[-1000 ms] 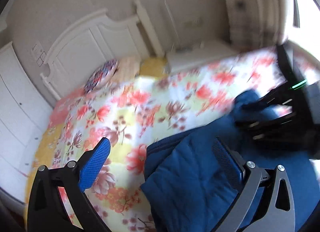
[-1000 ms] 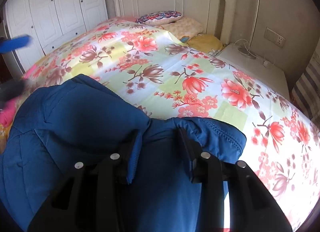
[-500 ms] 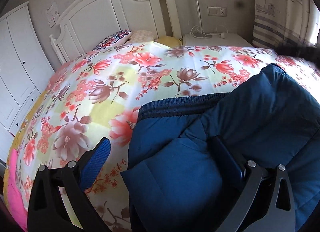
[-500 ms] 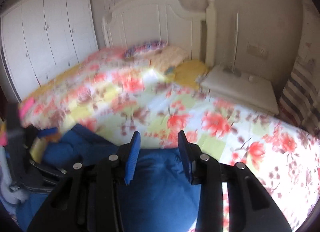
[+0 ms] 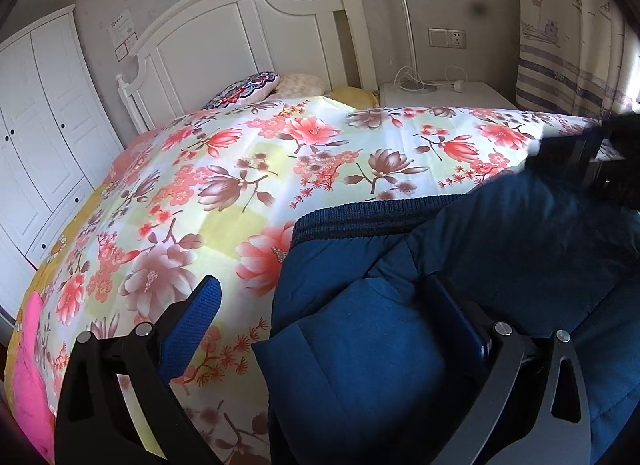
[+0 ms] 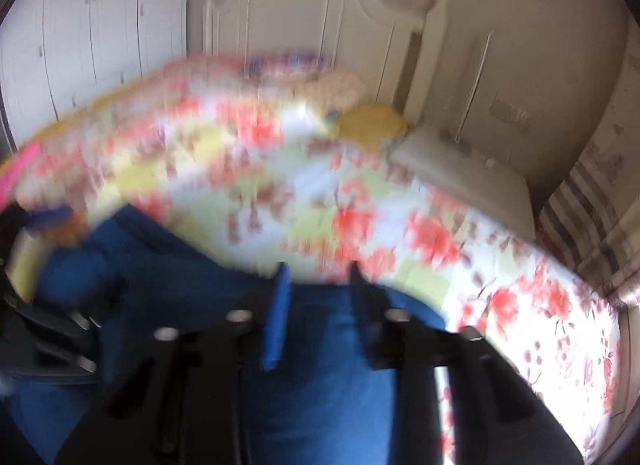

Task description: Fold large clothes

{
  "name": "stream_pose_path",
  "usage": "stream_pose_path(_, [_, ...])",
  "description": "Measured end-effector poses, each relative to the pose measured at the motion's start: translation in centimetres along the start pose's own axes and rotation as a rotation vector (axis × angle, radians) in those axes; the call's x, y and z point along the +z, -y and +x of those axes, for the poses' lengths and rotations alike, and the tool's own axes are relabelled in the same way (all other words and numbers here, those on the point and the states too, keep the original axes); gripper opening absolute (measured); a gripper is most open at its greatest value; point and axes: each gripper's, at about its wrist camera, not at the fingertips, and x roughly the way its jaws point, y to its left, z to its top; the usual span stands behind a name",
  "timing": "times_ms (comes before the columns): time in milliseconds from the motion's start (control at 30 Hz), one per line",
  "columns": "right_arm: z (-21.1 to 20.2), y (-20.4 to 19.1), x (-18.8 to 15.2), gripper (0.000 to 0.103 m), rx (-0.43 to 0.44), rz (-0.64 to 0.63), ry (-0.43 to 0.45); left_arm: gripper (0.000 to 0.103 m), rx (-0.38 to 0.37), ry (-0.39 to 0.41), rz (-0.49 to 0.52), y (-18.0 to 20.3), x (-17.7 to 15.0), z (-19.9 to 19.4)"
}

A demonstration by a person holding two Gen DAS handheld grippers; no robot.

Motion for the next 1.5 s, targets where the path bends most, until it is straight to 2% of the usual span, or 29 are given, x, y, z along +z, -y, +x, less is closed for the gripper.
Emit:
stream_pose_path(33, [1.2,-0.8,-0.6,0.026,-0.005,-0.054,-0.04,0.099,0.021,0.005,0.015,0.1,0.0,-0.4])
stream_pose_path(133, [1.0,-1.3,-0.3,0.027,-0.053,-0.121,-0.048,0.099,0.142,0.029,0.067,0.0,-0.5,-3.0])
stream_pose_path(233, [-0.1,-1.7,0.1,0.036,-0.106,-0.132,-0.046,0.099,0.174,0.093,0.071,-1.0,-2.4,-7.6])
stream_pose_path(300, [-1.8,-1.8,0.5,0.045,-0.08,-0.099,-0.011,0.099,0.179,0.112,0.068,-1.7,-4.2,-10.0])
stream_pose_path(367, [-4.2,-2.8,0.9,0.057,-0.028,-0.089,0.053,0.099,0.156,0.103,0.056,-2.3,-6.7,-11.4])
stream_pose_path(400, [-5.0,-3.7,0.9,0.058,-0.004,-0.106,0.068,0.099,0.147,0.088,0.051,-2.5,-7.7,-11.5])
stream_pose_path(433, [-5.1,-4.7,0.6,0.06,0.041,-0.129,0.051,0.099,0.123,0.067,0.026,-2.8,-9.0,-11.2])
stream_pose_path(500, [-3.4,-6.9,-0.2,0.061,0.117,-0.199,-0.061,0.099,0.018,0.0,-0.092,-4.2,-10.8,-9.5])
stream_pose_path(567, [-3.0,-7.9,-0.7,0.06,0.063,-0.232,-0.065,0.099,-0.029,-0.028,-0.13,-5.0,-11.5,-8.4])
stream_pose_path(600, [-3.5,-7.8,-0.6,0.059,0.054,-0.228,-0.067,0.099,-0.025,-0.026,-0.125,-4.9,-11.6,-8.3])
stream_pose_path(667, [-6.8,-7.4,-0.7,0.06,0.064,-0.187,-0.013,0.099,-0.005,-0.023,-0.108,-4.7,-11.6,-8.6])
stream_pose_path(733, [-11.1,-7.4,-1.9,0.061,0.114,-0.17,0.093,0.099,-0.002,-0.025,-0.101,-4.7,-11.6,-8.7])
stream_pose_path(767, [-14.1,-7.3,-3.5,0.064,0.12,-0.162,0.153,0.099,-0.007,-0.027,-0.105,-4.6,-11.7,-8.7])
stream_pose_path(867, [-17.8,-7.9,-7.7,0.073,0.086,-0.181,0.214,0.099,-0.004,-0.02,-0.112,-4.7,-11.8,-8.9])
stream_pose_path(900, [-18.0,-8.0,-9.2,0.075,0.08,-0.18,0.214,0.099,-0.003,-0.017,-0.115,-4.6,-11.9,-8.9])
stream_pose_path(967, [-15.2,-8.1,-12.2,0.073,0.1,-0.149,0.114,0.099,-0.006,-0.016,-0.12,-4.8,-11.9,-8.8])
stream_pose_path(1000, [-13.8,-7.8,-13.3,0.074,0.119,-0.114,0.1,0.099,-0.003,-0.018,-0.116,-4.9,-11.8,-8.7])
stream_pose_path(1033, [-12.9,-6.8,-14.5,0.075,0.188,-0.036,0.156,0.099,0.006,-0.016,-0.11,-4.8,-11.8,-8.7])
stream_pose_path(1100, [-12.6,-5.7,-15.0,0.075,0.246,0.009,0.165,0.099,0.014,-0.016,-0.112,-4.7,-11.8,-8.7])
stream_pose_path(1200, [-12.9,-6.1,-15.0,0.075,0.216,-0.007,0.162,0.099,0.029,-0.018,-0.106,-4.7,-11.8,-8.8])
stream_pose_path(1500, [-12.2,-6.4,-14.9,0.075,0.21,0.004,0.185,0.099,0.032,-0.025,-0.104,-4.7,-11.7,-8.8])
